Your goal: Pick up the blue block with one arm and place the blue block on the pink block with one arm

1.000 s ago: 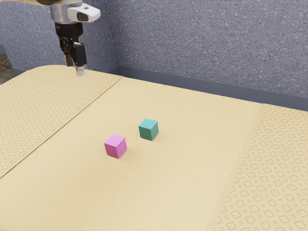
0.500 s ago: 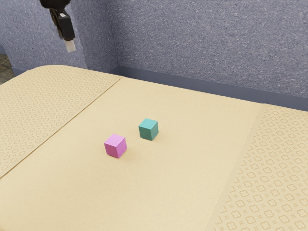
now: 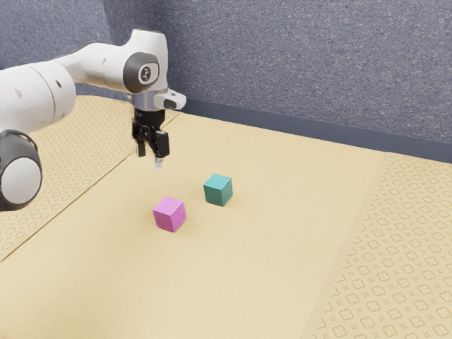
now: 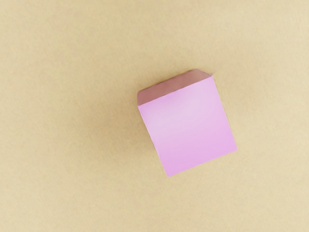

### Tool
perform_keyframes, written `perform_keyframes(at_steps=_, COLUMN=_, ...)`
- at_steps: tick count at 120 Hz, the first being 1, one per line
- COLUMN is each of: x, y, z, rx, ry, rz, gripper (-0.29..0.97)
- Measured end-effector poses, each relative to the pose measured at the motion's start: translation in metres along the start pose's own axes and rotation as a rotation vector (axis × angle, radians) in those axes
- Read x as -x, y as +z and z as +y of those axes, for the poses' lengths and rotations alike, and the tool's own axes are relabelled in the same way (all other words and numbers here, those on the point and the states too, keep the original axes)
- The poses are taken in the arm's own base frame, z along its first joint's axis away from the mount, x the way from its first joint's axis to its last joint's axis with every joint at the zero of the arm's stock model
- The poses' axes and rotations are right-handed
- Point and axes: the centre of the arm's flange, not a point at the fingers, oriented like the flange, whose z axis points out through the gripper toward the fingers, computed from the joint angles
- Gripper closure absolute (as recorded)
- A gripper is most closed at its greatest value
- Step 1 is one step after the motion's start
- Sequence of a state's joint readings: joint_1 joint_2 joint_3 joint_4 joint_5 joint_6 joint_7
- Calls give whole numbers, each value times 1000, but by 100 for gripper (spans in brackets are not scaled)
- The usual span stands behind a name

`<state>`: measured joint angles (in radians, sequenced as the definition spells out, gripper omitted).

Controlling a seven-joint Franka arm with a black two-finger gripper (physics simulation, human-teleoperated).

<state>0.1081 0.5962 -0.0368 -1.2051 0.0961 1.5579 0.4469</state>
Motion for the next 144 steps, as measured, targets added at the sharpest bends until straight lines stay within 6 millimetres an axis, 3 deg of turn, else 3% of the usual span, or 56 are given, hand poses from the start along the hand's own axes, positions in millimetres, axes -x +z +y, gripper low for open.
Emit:
perform_keyframes(at_steps=10, x=-6, y=9, z=8, rx=-19, ry=-66, rz=20, gripper=0)
perform_keyframes(at_steps=26, x=-9, y=-25, z=19, rx=-60, ry=-195, rz=145, gripper=0)
perform_keyframes(at_steps=39, x=-20, y=5, z=27, rx=-36, ry=-294, rz=196, gripper=0)
perform_keyframes(at_steps=58, x=-32, y=37, z=8, rx=-30, ry=-472, rz=252, gripper=0)
perform_keyframes(at_steps=66, x=-49, y=57, z=13, rx=-32, ry=-512, rz=285, gripper=0)
perform_keyframes(at_steps=77, x=-63, y=56, z=26, rx=-26, ry=-557, rz=352, gripper=0)
perform_keyframes(at_steps=93, x=-70, y=48, z=30, rx=-9, ry=-634, rz=421, gripper=0)
perform_keyframes(at_steps=113, x=-83, y=41, z=63, rx=56, ry=-629, rz=456, gripper=0)
perform_keyframes(at_steps=129, x=-68, y=49, z=35, rx=116, ry=-663, rz=390, gripper=0)
perform_keyframes(at_steps=144, x=-70, y=54, z=29, rx=135, ry=-615, rz=339, gripper=0)
